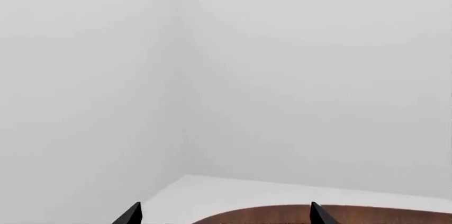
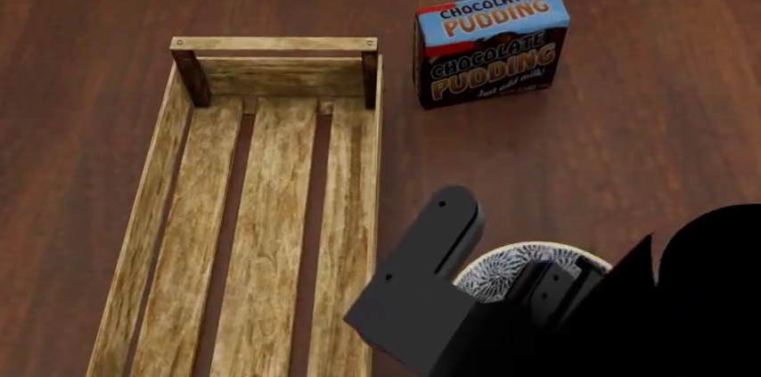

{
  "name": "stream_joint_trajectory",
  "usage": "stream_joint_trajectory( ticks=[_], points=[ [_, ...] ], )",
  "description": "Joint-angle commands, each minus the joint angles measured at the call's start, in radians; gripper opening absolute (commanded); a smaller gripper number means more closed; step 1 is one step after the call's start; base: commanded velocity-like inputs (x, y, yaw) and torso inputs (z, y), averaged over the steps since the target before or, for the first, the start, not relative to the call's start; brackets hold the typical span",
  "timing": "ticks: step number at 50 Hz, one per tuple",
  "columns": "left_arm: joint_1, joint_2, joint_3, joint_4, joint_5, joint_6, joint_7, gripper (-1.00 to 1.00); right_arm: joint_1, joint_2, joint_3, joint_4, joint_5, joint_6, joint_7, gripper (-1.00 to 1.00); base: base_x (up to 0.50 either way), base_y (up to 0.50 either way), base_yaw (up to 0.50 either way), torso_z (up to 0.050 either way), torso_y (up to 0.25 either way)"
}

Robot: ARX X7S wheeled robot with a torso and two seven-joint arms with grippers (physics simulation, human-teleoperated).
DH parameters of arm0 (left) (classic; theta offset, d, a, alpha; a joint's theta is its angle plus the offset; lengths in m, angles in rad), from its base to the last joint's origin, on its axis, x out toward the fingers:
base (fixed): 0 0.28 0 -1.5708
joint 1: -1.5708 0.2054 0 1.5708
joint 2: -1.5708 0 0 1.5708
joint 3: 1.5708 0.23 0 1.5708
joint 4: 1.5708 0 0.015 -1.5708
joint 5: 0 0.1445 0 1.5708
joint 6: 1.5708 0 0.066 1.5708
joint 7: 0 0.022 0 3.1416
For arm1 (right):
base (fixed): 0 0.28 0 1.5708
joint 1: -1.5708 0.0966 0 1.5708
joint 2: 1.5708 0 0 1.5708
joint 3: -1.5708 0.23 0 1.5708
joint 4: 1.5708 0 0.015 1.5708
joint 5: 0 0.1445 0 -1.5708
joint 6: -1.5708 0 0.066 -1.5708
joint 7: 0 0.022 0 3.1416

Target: Stack the left bowl on the right bowl and place them in the tray.

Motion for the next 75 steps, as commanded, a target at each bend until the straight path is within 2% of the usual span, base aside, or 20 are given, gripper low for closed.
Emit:
stream_joint_trajectory(
  ticks=[1, 18, 39, 75],
  points=[
    [0.018, 0.000, 0.009, 0.000, 0.018, 0.009, -0.001, 1.00, -0.069, -0.024, -0.011, 0.035, -0.109, -0.002, -0.067, 1.00, 0.00, 0.00, 0.00, 0.000, 0.000],
    [0.064, 0.000, 0.045, 0.000, 0.083, 0.046, -0.026, 1.00, -0.132, -0.057, -0.052, 0.110, -0.252, 0.006, -0.148, 1.00, 0.00, 0.00, 0.00, 0.000, 0.000],
    [0.102, 0.000, 0.070, 0.000, 0.132, 0.078, -0.044, 1.00, -0.167, -0.082, -0.079, 0.143, -0.305, 0.001, -0.192, 1.00, 0.00, 0.00, 0.00, 0.000, 0.000],
    [0.110, 0.000, 0.058, 0.000, 0.131, 0.071, -0.050, 1.00, -0.230, -0.104, -0.118, 0.205, -0.383, -0.030, -0.253, 1.00, 0.00, 0.00, 0.00, 0.000, 0.000]
  ],
)
